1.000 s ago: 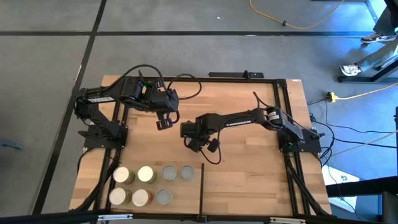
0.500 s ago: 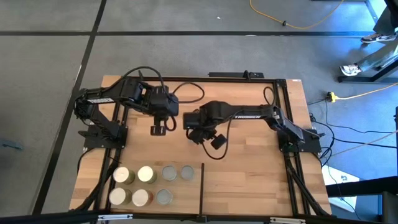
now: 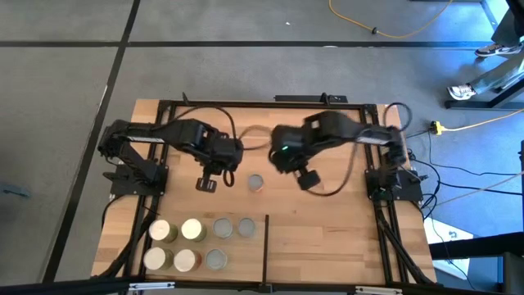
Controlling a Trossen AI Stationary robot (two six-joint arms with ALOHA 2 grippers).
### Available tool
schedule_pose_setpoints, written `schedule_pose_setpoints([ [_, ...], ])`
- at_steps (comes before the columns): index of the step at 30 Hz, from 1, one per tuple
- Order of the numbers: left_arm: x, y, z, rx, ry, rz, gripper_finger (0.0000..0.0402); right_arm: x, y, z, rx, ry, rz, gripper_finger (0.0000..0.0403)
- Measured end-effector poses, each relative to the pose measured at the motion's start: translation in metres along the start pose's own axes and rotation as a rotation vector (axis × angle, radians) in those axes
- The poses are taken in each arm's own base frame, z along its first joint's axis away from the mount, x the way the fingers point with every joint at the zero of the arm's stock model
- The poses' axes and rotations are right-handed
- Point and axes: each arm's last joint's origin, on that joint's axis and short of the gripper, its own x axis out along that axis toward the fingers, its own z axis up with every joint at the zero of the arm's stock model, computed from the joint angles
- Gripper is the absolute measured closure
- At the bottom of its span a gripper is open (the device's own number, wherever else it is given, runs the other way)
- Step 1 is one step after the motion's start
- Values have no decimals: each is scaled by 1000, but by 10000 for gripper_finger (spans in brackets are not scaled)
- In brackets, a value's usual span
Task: Pick and place cans onto a shelf
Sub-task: Put the canned pineapple rings on the shelf
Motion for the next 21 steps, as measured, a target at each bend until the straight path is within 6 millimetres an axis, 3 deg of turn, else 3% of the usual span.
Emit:
schedule_pose_setpoints([
  [8,31,1,6,-6,-12,44,370,-69,13,-29,141,-158,-59,383],
  [15,47,4,20,105,-135,65,346,-108,23,-52,182,-256,-91,393],
  [21,78,4,29,203,-260,93,341,-133,30,-70,221,-310,-152,390],
])
